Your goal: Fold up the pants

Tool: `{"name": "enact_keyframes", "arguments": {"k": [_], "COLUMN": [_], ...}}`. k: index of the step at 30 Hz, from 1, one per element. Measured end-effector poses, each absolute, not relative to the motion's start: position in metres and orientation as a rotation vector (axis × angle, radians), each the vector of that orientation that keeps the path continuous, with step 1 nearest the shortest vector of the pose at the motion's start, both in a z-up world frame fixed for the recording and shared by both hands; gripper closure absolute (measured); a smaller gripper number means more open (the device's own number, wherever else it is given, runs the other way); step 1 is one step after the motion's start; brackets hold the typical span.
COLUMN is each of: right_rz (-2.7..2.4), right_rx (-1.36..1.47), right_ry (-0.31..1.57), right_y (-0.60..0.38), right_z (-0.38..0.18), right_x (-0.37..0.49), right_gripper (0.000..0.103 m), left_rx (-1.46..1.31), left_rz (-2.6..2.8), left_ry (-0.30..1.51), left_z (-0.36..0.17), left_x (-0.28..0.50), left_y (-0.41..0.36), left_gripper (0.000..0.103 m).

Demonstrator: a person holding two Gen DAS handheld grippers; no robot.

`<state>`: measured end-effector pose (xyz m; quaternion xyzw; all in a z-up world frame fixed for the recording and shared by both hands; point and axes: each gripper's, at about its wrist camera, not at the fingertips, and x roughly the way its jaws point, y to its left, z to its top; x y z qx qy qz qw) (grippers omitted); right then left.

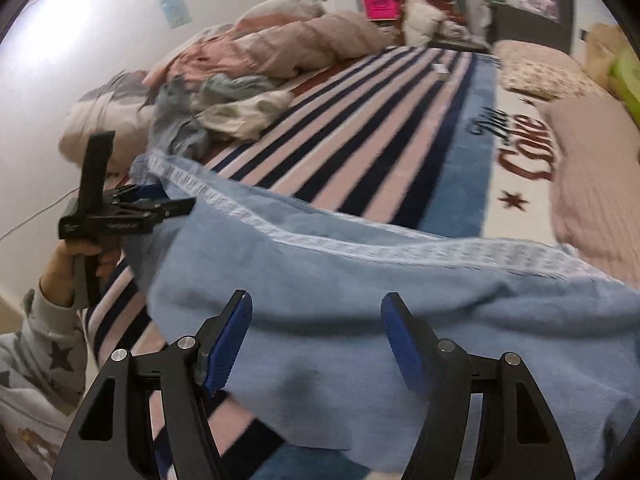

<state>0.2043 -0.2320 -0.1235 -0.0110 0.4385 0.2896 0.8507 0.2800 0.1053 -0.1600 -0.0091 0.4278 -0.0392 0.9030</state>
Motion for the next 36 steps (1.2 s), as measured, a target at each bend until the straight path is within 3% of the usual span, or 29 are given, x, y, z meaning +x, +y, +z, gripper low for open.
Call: {"name": "enact_keyframes", "arguments": {"k": [6, 16, 25, 28, 31, 36], "right_rz": [0.482, 0.465, 0.482, 0.447, 0.415, 0.404], "right_rx": [0.048, 0.109, 0.085, 0.024, -0.025, -0.038], "right_ry": [0.902, 0.838, 0.83, 0.832, 0.824, 0.84], "right_y": [-0.267, -0.286, -0.269, -0.259, -0.252, -0.25], "right_z": [-0.12, -0.096, -0.096, -0.102, -0.111, -0.119], "right_x": [0.208, 0.166, 0.133, 0.129, 0.128, 0.133], "right_gripper": [0.039, 0.039, 0.037, 0.034, 0.024, 0.024], "left_rx": [0.017, -0.262, -0.496, -0.552, -0.611, -0.684], "left_rz": [-0.043, -0.022, 0.002, -0.029, -0.062, -0.061], "left_ry": [0.89, 0.795, 0.872, 0.876, 0.869, 0.815], "left_z": [-0.167, -0.107, -0.155, -0.17, -0.18, -0.188], "left_x": [0.291, 0.179, 0.107, 0.108, 0.12, 0.149], "left_y": [0.109, 0.176, 0.207, 0.205, 0.206, 0.223], "left_gripper": [0.008, 0.007, 0.007, 0.007, 0.007, 0.007]}}
